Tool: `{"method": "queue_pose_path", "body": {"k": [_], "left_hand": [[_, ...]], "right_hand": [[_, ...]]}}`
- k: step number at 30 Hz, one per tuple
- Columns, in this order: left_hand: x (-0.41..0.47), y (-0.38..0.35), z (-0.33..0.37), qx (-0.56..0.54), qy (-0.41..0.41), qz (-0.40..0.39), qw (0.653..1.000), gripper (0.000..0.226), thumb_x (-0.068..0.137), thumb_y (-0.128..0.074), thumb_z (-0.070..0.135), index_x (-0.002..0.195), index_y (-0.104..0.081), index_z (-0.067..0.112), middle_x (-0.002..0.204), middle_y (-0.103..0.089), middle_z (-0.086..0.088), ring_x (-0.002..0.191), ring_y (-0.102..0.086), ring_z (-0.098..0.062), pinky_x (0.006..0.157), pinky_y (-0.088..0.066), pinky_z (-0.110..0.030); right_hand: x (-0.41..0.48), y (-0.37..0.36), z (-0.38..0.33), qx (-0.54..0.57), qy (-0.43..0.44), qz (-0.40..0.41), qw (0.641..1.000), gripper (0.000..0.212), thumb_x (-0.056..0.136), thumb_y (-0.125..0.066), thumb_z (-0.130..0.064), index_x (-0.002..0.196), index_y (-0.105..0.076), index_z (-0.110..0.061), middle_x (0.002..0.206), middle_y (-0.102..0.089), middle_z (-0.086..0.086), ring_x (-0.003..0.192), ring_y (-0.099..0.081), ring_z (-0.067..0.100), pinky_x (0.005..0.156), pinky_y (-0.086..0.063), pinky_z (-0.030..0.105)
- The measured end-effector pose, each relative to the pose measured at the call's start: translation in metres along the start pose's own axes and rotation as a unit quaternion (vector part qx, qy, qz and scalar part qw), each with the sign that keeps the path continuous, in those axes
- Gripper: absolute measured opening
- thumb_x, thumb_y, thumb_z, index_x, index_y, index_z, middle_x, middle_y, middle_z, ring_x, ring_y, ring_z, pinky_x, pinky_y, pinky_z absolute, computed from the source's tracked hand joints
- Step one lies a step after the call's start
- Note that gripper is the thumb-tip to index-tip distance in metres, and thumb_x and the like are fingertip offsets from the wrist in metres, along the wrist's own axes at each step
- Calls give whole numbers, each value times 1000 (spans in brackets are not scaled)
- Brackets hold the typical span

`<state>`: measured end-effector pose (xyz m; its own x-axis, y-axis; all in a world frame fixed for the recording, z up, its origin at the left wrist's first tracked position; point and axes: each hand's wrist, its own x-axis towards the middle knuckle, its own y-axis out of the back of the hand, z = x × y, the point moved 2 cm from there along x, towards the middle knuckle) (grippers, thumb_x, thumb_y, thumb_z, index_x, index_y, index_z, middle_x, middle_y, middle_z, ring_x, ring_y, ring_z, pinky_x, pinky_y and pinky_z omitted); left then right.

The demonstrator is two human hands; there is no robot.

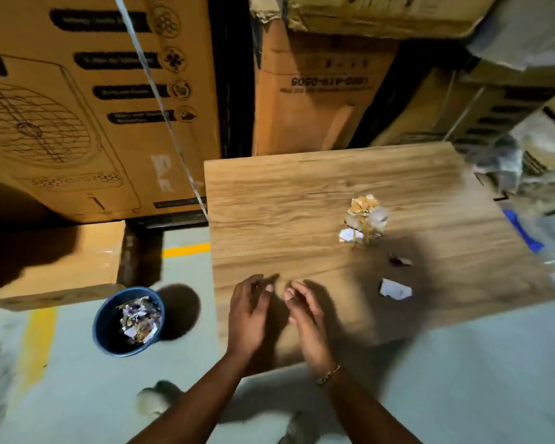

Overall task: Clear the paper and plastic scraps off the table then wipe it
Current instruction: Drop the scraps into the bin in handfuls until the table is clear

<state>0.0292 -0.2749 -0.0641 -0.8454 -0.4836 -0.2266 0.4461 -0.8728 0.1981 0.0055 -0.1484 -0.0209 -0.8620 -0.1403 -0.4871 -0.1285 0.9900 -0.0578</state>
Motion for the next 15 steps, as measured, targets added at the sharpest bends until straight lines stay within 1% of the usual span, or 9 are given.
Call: {"method": "queue_pose_path", "body": {"k": [2, 3, 5, 7, 8, 10, 11, 14, 15], "left_hand": [[-14, -42, 7, -7, 3, -14, 1000, 51, 88, -55, 64, 124, -66, 30, 124, -63, 15, 122, -59, -9, 109, -47, -48], [-20, -60, 12, -5, 2, -21, 1000, 53, 87, -54, 65, 125, -65, 30, 124, -63, 14, 122, -59, -10, 109, -47, -49], [-30, -91, 21, -1, 6, -37, 999, 54, 86, -54, 67, 124, -65, 31, 125, -63, 11, 121, -59, -13, 108, -47, -50], [-35, -114, 28, 10, 3, -55, 998, 50, 85, -54, 67, 122, -62, 36, 124, -61, 15, 121, -59, -13, 108, -48, -49], [-35, -123, 29, 17, 0, -62, 998, 48, 85, -54, 67, 122, -61, 37, 124, -60, 17, 121, -59, -12, 108, -48, -49], [-32, -138, 31, 28, 0, -73, 997, 51, 85, -54, 67, 125, -62, 36, 125, -59, 18, 123, -58, -12, 108, -48, -49], [-29, -143, 32, 31, 4, -75, 997, 54, 85, -55, 68, 126, -63, 35, 126, -59, 17, 123, -58, -13, 108, -48, -50], [-16, -159, 29, 28, 9, -63, 998, 58, 83, -57, 67, 129, -63, 31, 128, -60, 13, 124, -58, -14, 108, -48, -51], [-10, -164, 29, 29, 11, -60, 998, 59, 82, -58, 66, 129, -64, 30, 128, -60, 12, 124, -57, -14, 108, -48, -51]], "right_hand": [[1, 49, -6, 0, 14, 24, 1000, 47, 81, -81, -35, 122, -65, -18, 123, -70, 7, 111, -65, 7, 102, -48, 29], [3, 73, -9, 4, 19, 35, 999, 40, 84, -81, -30, 119, -66, -19, 123, -70, 8, 110, -66, 8, 103, -49, 30], [7, 113, -15, -17, 36, 50, 998, 32, 90, -73, -18, 121, -64, -18, 124, -69, 5, 103, -66, -5, 95, -50, 18], [14, 148, -20, -65, 61, 65, 994, 37, 95, -70, -14, 131, -61, -15, 127, -65, -2, 102, -62, -16, 92, -49, 10], [18, 162, -21, -91, 66, 71, 991, 42, 95, -71, -18, 135, -59, -17, 131, -63, -3, 110, -60, -15, 97, -49, 13], [23, 182, -26, -139, 75, 82, 984, 55, 89, -78, -26, 140, -56, -23, 138, -56, -7, 124, -55, -4, 109, -46, 27], [26, 190, -29, -171, 92, 94, 976, 62, 86, -82, -26, 141, -54, -21, 139, -52, -7, 125, -54, -4, 109, -46, 28], [37, 208, -38, -253, 183, 140, 940, 75, 76, -90, -13, 140, -52, -2, 141, -43, 5, 119, -44, -27, 99, -46, 8], [42, 214, -40, -284, 205, 149, 925, 80, 74, -92, -16, 141, -51, 0, 144, -42, 9, 123, -37, -30, 100, -41, 4]]}}
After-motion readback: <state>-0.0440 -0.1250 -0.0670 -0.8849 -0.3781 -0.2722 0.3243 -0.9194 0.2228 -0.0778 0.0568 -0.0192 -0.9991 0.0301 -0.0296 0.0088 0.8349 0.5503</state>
